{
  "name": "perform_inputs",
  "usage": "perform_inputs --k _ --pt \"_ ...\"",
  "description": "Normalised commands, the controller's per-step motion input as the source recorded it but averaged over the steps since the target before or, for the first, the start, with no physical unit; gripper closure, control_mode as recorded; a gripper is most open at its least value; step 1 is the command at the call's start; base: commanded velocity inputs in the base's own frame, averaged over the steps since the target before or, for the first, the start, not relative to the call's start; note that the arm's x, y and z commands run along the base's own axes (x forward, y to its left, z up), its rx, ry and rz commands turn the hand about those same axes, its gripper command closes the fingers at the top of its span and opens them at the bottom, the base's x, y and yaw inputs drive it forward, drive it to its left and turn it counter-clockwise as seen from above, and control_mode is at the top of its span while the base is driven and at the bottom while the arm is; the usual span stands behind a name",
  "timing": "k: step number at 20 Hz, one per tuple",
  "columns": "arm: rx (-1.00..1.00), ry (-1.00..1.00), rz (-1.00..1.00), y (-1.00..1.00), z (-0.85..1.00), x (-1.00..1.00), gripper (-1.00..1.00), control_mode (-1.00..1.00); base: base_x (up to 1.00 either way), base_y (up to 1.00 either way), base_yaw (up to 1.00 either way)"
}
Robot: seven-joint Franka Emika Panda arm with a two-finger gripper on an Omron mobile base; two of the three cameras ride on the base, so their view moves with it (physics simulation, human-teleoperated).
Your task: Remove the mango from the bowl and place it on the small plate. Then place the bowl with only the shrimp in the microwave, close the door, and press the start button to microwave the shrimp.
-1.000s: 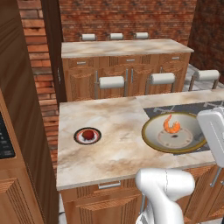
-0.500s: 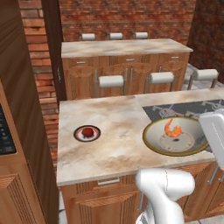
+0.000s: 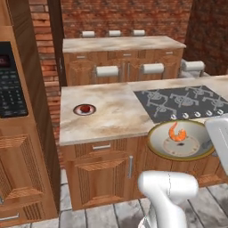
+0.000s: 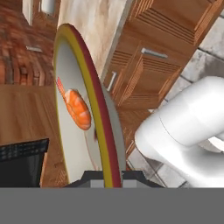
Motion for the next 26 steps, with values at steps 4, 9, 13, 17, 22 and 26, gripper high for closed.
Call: perform_inputs --k 4,9,13,17,22,26 --pt "0.00 0.00 0.00 0.00 0.00 0.00 1.00 1.00 -0.77 0.24 0.00" --pt "0.00 0.00 0.00 0.00 0.00 0.00 1.00 1.00 -0.49 0.57 -0.01" --pt "0.00 0.00 0.00 0.00 0.00 0.00 1.00 1.00 -0.05 0.97 0.00" --pt "0.00 0.00 0.00 0.00 0.00 0.00 1.00 1.00 0.00 0.92 0.00" --pt "0.00 0.00 0.00 0.00 0.00 0.00 1.00 1.00 0.08 0.85 0.00" --pt "0.00 0.00 0.00 0.00 0.00 0.00 1.00 1.00 0.16 0.87 0.00"
